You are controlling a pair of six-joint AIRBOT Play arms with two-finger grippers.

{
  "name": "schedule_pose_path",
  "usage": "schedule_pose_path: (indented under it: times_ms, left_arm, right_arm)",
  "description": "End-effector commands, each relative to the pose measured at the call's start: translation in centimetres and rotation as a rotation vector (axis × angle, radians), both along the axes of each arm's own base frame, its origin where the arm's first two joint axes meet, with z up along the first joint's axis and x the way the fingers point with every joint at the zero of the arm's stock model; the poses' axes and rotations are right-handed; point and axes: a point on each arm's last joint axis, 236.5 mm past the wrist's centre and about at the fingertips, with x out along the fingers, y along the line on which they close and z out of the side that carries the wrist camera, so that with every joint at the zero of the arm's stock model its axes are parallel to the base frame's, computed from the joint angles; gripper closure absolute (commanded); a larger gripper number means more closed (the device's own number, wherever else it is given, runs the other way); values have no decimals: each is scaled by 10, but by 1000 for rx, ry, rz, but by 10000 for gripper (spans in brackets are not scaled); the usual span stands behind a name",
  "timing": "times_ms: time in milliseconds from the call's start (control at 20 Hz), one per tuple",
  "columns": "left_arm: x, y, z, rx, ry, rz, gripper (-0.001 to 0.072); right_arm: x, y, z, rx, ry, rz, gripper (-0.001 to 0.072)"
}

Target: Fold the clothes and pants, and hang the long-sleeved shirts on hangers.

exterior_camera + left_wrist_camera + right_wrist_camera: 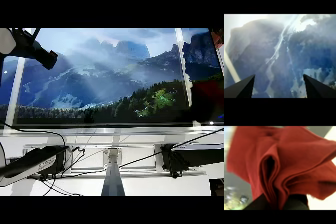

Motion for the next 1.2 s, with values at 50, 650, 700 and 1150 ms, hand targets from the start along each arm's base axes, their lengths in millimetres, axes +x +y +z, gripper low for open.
schedule_pose_path:
  times_ms: [50, 650, 700, 1150]
  left_arm:
    - [-1, 2, 0, 5, 1, 5, 13]
    - [-1, 2, 0, 5, 0, 5, 13]
    - [-1, 2, 0, 5, 1, 4, 13]
    - [-1, 2, 0, 6, 1, 4, 13]
  right_arm:
    - [-45, 8, -12, 165, -6, -53, 304]
    - [138, 117, 60, 10, -465, 550, 700]
    - [153, 135, 72, -38, -489, 620, 701]
    - [211, 314, 152, -597, -449, 1167, 701]
